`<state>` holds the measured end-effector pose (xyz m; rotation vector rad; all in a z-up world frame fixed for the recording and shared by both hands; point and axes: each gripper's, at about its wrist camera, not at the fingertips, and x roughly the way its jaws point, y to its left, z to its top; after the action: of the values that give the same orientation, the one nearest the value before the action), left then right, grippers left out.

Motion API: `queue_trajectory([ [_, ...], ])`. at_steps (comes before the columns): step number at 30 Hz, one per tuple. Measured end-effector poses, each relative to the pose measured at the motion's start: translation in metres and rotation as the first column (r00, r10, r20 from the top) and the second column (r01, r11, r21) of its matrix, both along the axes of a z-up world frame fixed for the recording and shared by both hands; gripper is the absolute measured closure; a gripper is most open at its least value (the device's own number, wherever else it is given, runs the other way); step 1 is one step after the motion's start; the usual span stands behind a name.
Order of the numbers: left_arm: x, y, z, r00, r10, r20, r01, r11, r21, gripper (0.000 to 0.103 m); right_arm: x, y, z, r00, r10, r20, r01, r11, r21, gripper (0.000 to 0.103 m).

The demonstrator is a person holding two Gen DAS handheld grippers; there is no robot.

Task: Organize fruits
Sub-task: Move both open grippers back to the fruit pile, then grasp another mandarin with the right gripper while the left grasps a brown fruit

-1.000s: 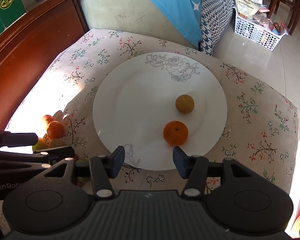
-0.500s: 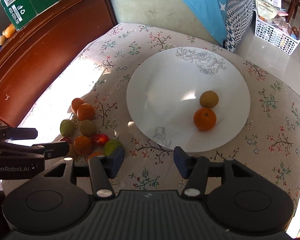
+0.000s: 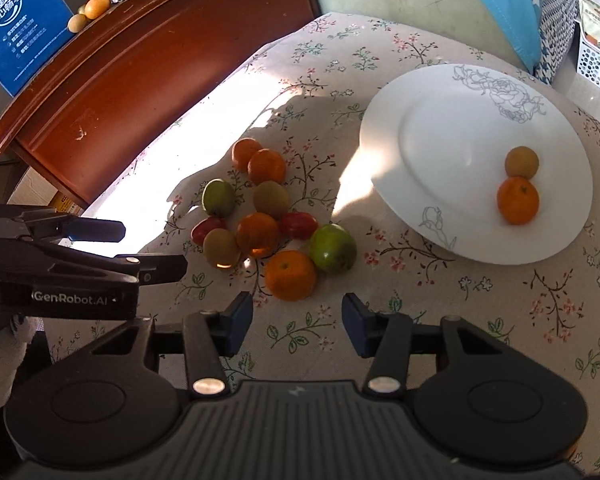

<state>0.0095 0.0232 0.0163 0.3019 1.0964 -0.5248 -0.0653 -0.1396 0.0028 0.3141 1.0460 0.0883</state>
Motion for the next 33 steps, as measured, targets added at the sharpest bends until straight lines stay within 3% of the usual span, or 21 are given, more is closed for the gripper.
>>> queue_trajectory([
  [8, -0.005, 0.003, -0.004, 0.999, -0.044, 0.03, 0.044, 0.999, 0.016, 0.028, 0.01, 0.003, -0.013, 1.0, -0.026, -0.008, 0.026, 0.999, -0.018, 0.06],
  [12, -0.006, 0.003, -0.006, 0.998, -0.063, 0.016, 0.063, 0.998, -0.001, 0.036, 0.014, 0.004, -0.014, 0.999, -0.033, 0.008, 0.033, 0.999, -0.019, 0.065],
  [13, -0.007, 0.002, -0.007, 0.997, -0.071, 0.013, 0.071, 0.997, -0.006, 0.04, 0.015, 0.005, -0.015, 1.0, -0.029, 0.011, 0.029, 0.999, -0.022, 0.071],
  [22, -0.014, -0.009, -0.016, 0.992, -0.125, -0.011, 0.125, 0.991, -0.054, 0.061, 0.012, 0.003, -0.01, 1.0, -0.017, -0.01, 0.016, 0.999, -0.045, 0.072],
  [33, -0.01, -0.024, -0.022, 0.991, -0.13, -0.007, 0.129, 0.988, -0.089, 0.064, 0.008, -0.008, -0.011, 0.998, -0.058, -0.035, 0.056, 0.997, -0.053, 0.071],
])
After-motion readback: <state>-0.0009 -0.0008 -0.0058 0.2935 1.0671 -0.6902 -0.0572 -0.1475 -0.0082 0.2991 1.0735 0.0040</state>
